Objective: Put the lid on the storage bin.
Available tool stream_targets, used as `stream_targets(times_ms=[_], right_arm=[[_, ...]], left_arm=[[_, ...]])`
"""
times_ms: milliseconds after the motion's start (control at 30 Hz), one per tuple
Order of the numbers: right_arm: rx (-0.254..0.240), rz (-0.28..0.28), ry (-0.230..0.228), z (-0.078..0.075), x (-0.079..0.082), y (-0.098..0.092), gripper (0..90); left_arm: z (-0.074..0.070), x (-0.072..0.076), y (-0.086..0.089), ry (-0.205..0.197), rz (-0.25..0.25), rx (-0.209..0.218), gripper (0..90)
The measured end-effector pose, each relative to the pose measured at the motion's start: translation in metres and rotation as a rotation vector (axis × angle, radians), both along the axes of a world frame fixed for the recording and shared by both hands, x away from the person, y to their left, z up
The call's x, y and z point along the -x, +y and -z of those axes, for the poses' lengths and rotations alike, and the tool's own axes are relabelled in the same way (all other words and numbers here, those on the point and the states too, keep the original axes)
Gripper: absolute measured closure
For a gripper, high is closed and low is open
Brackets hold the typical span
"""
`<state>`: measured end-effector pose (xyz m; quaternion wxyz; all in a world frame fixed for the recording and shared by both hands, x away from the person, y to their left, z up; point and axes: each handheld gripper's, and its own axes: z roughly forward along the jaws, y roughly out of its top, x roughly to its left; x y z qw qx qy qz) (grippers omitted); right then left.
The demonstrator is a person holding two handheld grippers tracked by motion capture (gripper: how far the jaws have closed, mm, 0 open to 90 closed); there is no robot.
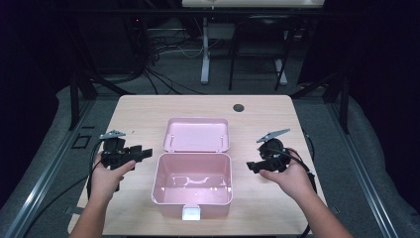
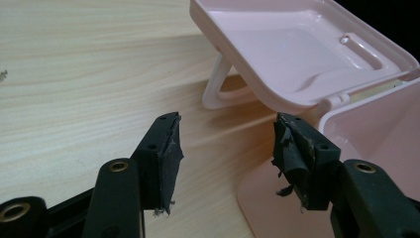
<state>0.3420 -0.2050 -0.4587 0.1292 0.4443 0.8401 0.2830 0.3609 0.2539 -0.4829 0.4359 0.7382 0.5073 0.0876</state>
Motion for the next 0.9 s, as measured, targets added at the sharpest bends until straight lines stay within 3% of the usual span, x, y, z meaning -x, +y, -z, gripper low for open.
stream_targets(times_ms=[100, 233, 300, 400, 533, 633, 900], right_arm=[[0.022, -0.001, -0.004, -0.002, -0.006, -0.002, 36.1], [0.053, 0.003, 0.019, -0.003, -0.012, -0.003, 36.0], [0.074, -0.001, 0.021, -0.003, -0.014, -0.004, 35.6], [0.065, 0.003, 0.037, -0.004, -0.016, -0.005, 34.8], [0.07, 0.013, 0.056, -0.002, -0.02, -0.007, 30.2], [0.072, 0.03, 0.079, -0.001, -0.023, -0.008, 24.5], [0.099, 0.031, 0.083, -0.002, -0.027, -0.008, 19.6]], left_arm=[[0.0, 0.001, 0.002, -0.018, -0.017, -0.033, 41.5], [0.0, 0.002, 0.002, -0.025, -0.014, -0.033, 41.5], [-0.001, 0.002, 0.002, -0.021, -0.01, -0.066, 41.5], [-0.002, 0.003, 0.002, -0.008, -0.018, -0.084, 41.5], [-0.004, 0.004, 0.003, 0.007, -0.022, -0.077, 41.1], [-0.006, 0.005, 0.002, 0.026, -0.023, -0.094, 36.0], [-0.009, 0.007, 0.001, 0.005, -0.013, -0.087, 27.2]])
